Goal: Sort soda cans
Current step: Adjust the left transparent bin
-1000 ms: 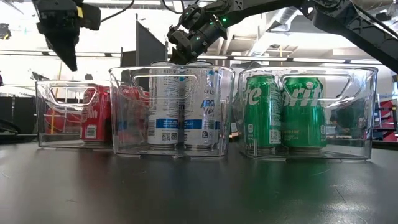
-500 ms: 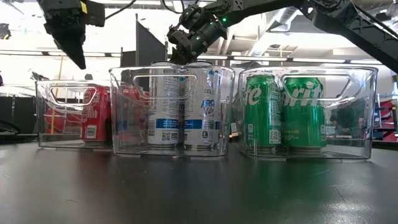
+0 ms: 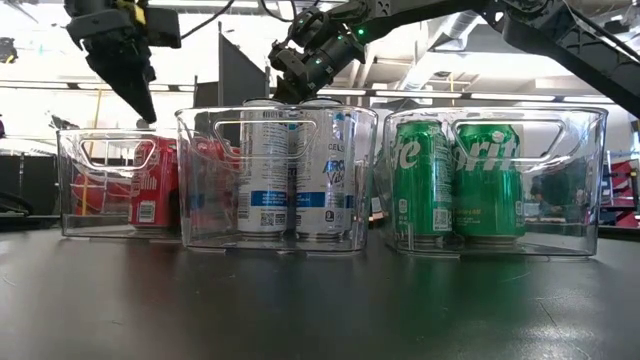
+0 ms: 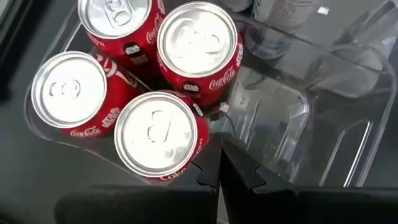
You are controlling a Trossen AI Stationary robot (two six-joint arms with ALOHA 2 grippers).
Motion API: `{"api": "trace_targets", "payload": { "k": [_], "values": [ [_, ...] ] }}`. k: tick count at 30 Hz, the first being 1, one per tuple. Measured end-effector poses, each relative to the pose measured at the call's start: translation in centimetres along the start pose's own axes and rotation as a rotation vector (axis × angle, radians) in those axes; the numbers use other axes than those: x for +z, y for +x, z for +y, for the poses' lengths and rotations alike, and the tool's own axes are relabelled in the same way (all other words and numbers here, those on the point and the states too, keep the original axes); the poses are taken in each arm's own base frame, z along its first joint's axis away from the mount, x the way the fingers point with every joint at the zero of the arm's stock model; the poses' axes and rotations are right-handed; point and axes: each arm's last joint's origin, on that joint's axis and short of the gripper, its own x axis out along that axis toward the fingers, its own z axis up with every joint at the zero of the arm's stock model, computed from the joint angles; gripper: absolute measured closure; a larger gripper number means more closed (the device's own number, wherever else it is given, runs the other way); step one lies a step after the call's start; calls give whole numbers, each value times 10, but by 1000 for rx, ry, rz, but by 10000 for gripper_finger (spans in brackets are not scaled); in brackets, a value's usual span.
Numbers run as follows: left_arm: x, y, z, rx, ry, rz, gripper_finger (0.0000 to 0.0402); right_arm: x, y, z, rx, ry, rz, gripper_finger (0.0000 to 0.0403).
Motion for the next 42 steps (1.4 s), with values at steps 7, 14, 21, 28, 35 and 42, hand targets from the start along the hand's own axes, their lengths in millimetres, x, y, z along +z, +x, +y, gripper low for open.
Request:
{"api": "trace_targets", "payload": {
  "k": [7,14,21,28,35,42],
  "values": [
    [4,16,-6,-6,38,66,380,0,0,0,0,0,0,355],
    [10,52,-20,-21,115,214,374,0,0,0,0,0,0,355],
    [11,81,-31,-73,182,313,381,0,0,0,0,0,0,355],
    [12,94,-37,-147,201,355,386,0,0,0,0,0,0,355],
    [13,95,-41,-199,201,344,386,0,0,0,0,0,0,355],
    [12,94,-49,-223,219,333,386,0,0,0,0,0,0,355]
  ]
}}
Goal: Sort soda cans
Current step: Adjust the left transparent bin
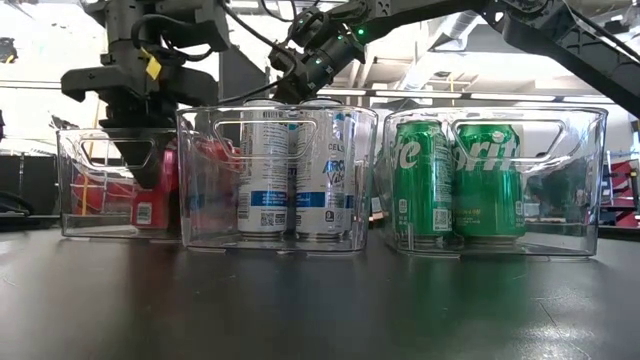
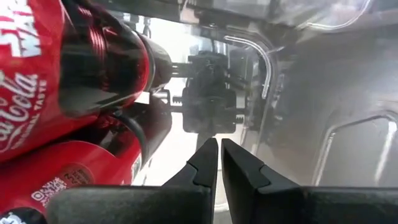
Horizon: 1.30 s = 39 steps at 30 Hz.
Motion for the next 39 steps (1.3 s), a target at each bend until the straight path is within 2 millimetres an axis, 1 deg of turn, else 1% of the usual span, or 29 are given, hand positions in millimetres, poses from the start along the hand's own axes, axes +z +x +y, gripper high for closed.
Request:
{"api": "trace_targets", "payload": {
  "k": [8,25,31,39],
  "values": [
    [-1,0,-5,-33,12,4,386,0,0,0,0,0,0,355],
    [-1,0,-6,-63,3,11,386,0,0,0,0,0,0,355],
    [1,-4,-5,-11,-16,20,386,0,0,0,0,0,0,355],
    [7,-12,-5,14,-28,-5,386,0,0,0,0,0,0,355]
  ]
}}
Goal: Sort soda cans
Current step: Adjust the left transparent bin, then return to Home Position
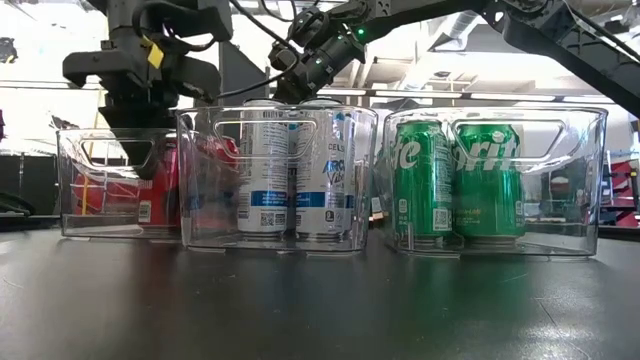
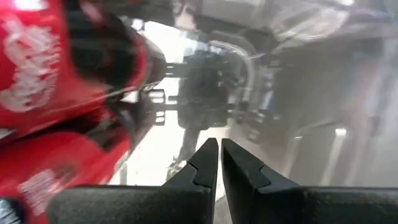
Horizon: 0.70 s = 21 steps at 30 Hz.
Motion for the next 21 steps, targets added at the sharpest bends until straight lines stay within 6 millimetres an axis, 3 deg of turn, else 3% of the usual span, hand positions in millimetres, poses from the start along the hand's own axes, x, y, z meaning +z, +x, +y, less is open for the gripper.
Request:
{"api": "trace_targets", "payload": {
  "k": [10,21],
  "values": [
    [1,-20,3,84,-15,-33,386,0,0,0,0,0,0,355],
    [-22,-81,9,72,-31,-291,386,0,0,0,0,0,0,355]
  ]
}}
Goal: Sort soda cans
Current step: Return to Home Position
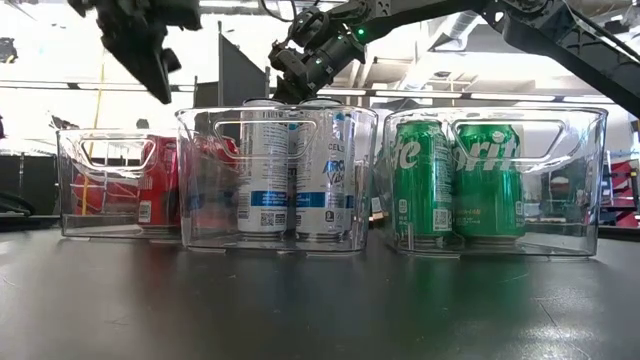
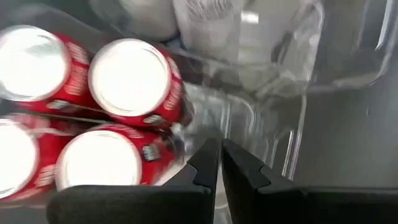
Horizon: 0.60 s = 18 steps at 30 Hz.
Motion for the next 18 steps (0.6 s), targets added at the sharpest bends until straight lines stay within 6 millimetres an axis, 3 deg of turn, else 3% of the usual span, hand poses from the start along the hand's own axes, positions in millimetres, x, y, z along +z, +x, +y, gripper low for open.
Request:
{"api": "trace_targets", "payload": {
  "k": [9,18],
  "values": [
    [-25,-57,16,79,-51,-269,386,0,0,0,0,0,0,355],
    [-64,-77,28,91,-100,-525,386,0,0,0,0,0,0,355]
  ]
}}
